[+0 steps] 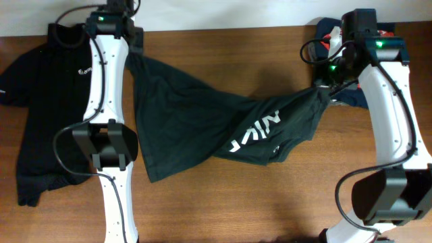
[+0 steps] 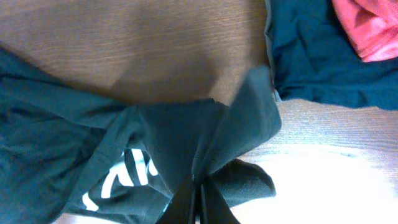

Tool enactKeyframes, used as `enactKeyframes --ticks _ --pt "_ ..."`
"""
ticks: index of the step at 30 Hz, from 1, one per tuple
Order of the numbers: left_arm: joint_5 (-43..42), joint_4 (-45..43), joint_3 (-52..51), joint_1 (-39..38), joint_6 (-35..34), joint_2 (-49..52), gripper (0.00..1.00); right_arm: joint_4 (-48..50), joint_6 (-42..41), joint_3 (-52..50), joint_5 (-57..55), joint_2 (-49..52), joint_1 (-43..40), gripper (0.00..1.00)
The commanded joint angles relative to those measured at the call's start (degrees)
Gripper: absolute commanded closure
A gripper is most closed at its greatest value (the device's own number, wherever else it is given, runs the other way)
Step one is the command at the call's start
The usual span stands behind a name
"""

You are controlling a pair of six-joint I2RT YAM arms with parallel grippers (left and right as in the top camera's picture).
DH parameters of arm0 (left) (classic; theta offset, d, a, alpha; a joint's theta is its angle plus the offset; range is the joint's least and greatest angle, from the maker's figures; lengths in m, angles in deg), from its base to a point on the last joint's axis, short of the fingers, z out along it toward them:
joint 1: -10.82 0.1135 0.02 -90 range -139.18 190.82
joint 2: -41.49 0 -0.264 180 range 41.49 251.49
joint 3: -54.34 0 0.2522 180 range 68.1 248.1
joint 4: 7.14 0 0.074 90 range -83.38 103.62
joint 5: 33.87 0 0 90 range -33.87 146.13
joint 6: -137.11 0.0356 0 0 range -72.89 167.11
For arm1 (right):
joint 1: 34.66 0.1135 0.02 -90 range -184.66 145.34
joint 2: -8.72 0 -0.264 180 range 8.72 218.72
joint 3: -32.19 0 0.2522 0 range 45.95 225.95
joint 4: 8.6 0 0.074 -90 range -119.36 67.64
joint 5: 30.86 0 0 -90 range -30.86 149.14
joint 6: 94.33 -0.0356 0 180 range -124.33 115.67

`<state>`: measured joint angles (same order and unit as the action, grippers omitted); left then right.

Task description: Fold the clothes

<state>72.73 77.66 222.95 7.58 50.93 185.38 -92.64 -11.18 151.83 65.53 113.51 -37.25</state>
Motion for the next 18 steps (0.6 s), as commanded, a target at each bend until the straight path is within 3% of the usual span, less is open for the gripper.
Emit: enactKeyframes --ticks 1,5,11,14,18 --pt "-0.7 3.56 2.16 0.07 -1.03 -3.41 0.01 0.52 0.68 0.09 1.38 -0.5 -0.07 0.96" --pt "-7.93 14.03 4.07 -0.52 -4.17 -9.4 0.01 0.37 0.68 0.09 2.16 -0.57 -0.07 0.96" --pt "-9.25 24.46 4.07 -0.94 -12.39 -19.47 0.01 0.33 0.68 0.09 3.98 -0.57 -0.07 0.96" --pt "-16.35 25.66 1.92 -2.89 -11.5 -22.38 0.01 0.57 0.68 0.09 3.96 -0.55 -0.07 0.96" --pt "-16.31 25.66 -1.57 -6.86 -11.96 -22.53 0.01 0.48 0.94 0.09 3.96 -0.55 -0.09 0.96"
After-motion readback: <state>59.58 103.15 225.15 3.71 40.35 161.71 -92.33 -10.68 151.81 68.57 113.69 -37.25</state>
